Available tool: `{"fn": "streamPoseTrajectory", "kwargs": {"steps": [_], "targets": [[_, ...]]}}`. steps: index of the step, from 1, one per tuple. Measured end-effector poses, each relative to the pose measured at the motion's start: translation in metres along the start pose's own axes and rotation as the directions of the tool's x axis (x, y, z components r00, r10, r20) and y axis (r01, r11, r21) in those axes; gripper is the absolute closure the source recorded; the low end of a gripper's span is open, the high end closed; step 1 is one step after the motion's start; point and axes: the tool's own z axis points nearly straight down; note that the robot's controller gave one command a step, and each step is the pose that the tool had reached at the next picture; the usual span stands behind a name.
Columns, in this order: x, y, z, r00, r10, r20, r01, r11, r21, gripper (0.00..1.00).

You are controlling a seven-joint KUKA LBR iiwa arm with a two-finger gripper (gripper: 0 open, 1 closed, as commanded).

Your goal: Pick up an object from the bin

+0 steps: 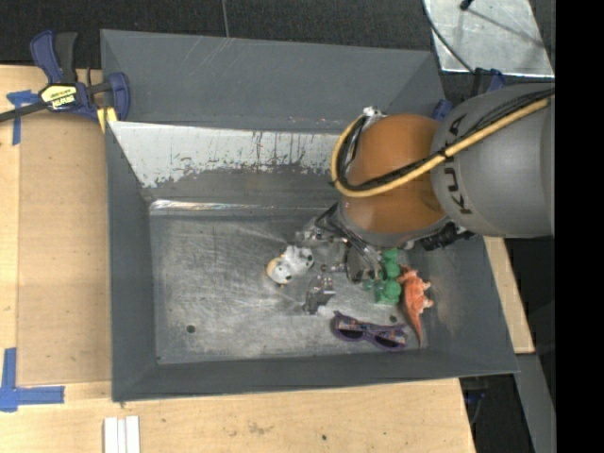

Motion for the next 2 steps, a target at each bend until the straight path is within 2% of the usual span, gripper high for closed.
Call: {"fn": "streamPoseTrajectory", "kwargs": {"steps": [1, 2], "targets": [[0.011, 0.004, 0.018, 0.995, 0.101, 0.022, -0.101, 0.995, -0.005, 0.0], [-0.004, 0.013, 0.034, 0.992, 0.128, -0.01, -0.128, 0.992, 0.007, 1.0]]}}
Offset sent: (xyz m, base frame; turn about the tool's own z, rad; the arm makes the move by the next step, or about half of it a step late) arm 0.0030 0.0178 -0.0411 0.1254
